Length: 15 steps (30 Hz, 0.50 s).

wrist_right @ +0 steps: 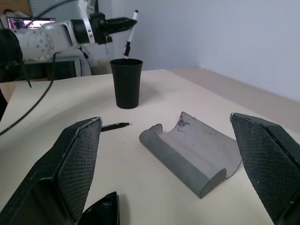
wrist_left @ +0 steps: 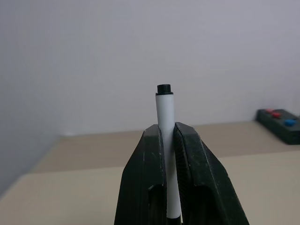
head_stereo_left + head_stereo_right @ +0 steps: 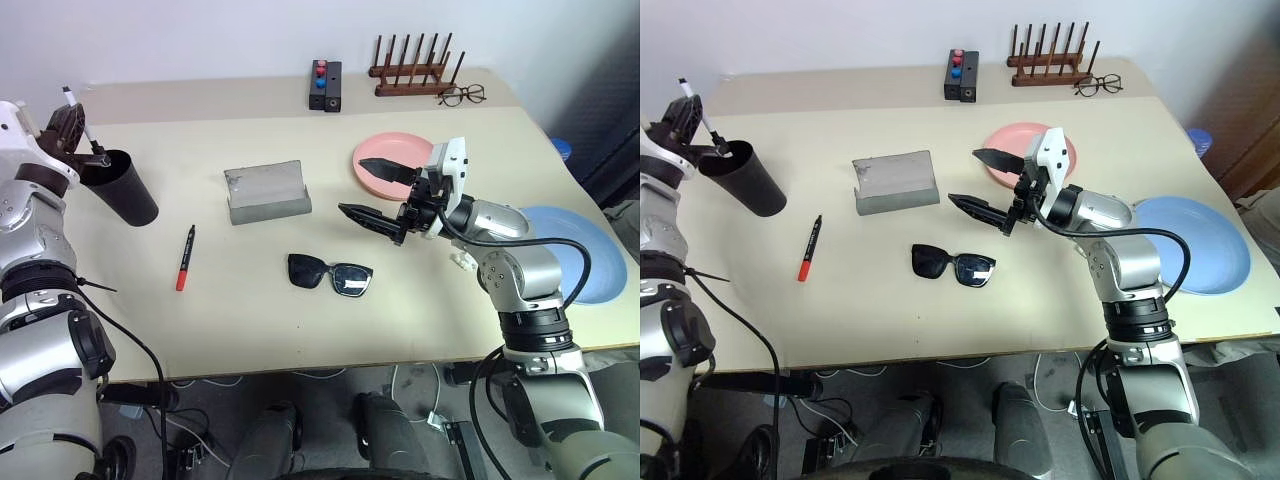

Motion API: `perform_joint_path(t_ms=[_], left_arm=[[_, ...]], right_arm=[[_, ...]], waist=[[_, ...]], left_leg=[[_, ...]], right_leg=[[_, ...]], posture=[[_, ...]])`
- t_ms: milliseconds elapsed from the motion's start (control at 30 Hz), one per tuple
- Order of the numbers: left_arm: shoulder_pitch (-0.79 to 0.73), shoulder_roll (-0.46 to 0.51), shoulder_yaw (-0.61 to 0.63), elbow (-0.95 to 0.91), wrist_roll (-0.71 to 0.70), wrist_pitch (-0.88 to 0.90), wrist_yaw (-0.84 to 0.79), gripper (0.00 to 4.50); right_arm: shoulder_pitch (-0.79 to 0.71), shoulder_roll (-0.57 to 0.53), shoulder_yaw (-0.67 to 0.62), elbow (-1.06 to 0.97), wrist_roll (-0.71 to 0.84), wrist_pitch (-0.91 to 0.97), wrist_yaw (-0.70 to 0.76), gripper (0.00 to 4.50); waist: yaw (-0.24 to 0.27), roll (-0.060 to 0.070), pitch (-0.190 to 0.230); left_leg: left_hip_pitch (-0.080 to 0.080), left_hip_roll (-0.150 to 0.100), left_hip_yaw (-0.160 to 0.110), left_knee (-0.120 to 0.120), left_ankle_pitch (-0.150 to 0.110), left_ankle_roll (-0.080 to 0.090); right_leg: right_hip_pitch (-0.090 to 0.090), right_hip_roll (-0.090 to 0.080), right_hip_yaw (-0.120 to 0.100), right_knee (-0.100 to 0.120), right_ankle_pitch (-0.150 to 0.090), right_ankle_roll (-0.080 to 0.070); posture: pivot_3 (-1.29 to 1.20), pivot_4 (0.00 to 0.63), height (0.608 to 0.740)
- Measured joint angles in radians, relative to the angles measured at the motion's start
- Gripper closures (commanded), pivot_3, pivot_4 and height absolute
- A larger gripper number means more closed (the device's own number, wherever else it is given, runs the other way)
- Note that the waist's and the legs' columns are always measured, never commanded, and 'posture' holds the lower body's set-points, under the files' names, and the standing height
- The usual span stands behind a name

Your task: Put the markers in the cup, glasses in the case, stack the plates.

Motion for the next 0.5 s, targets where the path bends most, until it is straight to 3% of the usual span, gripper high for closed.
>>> perform_joint_path(t_ms=[300, 400, 500], left_arm=[[0.029, 0.0, 0.0, 0.038, 0.01, -0.029, 0.011, 4.42], [0.031, 0.0, 0.0, 0.038, 0.01, -0.031, 0.012, 3.48], [0.036, 0.0, 0.0, 0.038, 0.01, -0.032, 0.018, 2.05]], right_arm=[[0.01, -0.001, 0.0, -0.019, 0.003, 0.018, -0.007, 0.0], [0.01, -0.001, 0.001, -0.021, 0.002, 0.017, -0.007, 0.0], [0.01, -0.001, 0.001, -0.021, 0.001, 0.017, -0.01, 0.0]], waist=[[0.001, 0.0, 0.0], [0.002, 0.0, 0.0], [0.002, 0.0, 0.0]], left_leg=[[0.0, 0.0, 0.0, 0.0, 0.0, 0.0], [0.0, 0.0, 0.0, 0.001, 0.0, 0.0], [0.0, 0.0, 0.0, 0.0, 0.0, 0.0]], right_leg=[[0.0, 0.0, 0.0, 0.0, 0.0, 0.0], [0.0, 0.0, 0.0, 0.0, 0.0, 0.0], [0.0, 0.0, 0.0, 0.0, 0.0, 0.0]], posture=[[0.0, 0.15, 0.74], [0.0, 0.15, 0.74], [0.0, 0.15, 0.74]])
